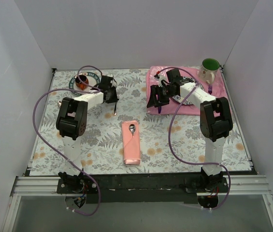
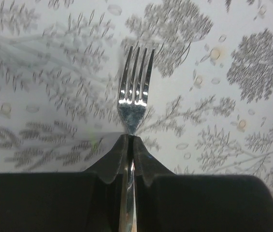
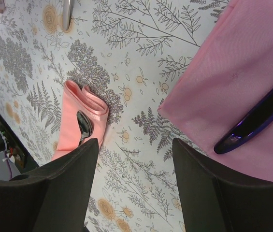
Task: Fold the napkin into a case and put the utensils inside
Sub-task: Pick up the fork from the corner of the board, then pass from the left arm to the right
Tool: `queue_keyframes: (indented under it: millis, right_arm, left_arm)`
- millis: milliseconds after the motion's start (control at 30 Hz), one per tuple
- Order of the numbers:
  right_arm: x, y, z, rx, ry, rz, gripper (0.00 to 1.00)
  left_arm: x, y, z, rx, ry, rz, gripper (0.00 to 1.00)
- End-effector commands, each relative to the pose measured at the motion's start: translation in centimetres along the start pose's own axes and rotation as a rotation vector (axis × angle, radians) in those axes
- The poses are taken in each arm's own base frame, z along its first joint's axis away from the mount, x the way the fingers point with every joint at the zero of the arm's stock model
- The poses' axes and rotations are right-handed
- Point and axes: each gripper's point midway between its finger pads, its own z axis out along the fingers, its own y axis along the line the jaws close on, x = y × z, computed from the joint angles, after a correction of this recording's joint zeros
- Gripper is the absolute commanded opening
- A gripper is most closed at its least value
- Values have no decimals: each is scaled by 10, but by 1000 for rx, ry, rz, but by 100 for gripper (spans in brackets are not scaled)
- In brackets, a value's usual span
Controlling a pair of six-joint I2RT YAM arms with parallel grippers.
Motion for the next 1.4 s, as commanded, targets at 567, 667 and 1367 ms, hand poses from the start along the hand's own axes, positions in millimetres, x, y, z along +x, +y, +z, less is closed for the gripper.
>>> queue_keyframes:
  millis: [567, 667, 1367]
  right_arm:
    - [-50, 146, -47, -497, -264, -124, 58]
    - [-30, 162, -37, -496, -246, -133, 60]
    - [-44, 191, 17, -487, -266, -154, 56]
  left_arm:
    - [-31, -69, -183, 180, -242, -183, 0]
    - [-48, -76, -190, 197, -276, -184, 0]
    - [-50, -99, -204, 271, -267, -214, 0]
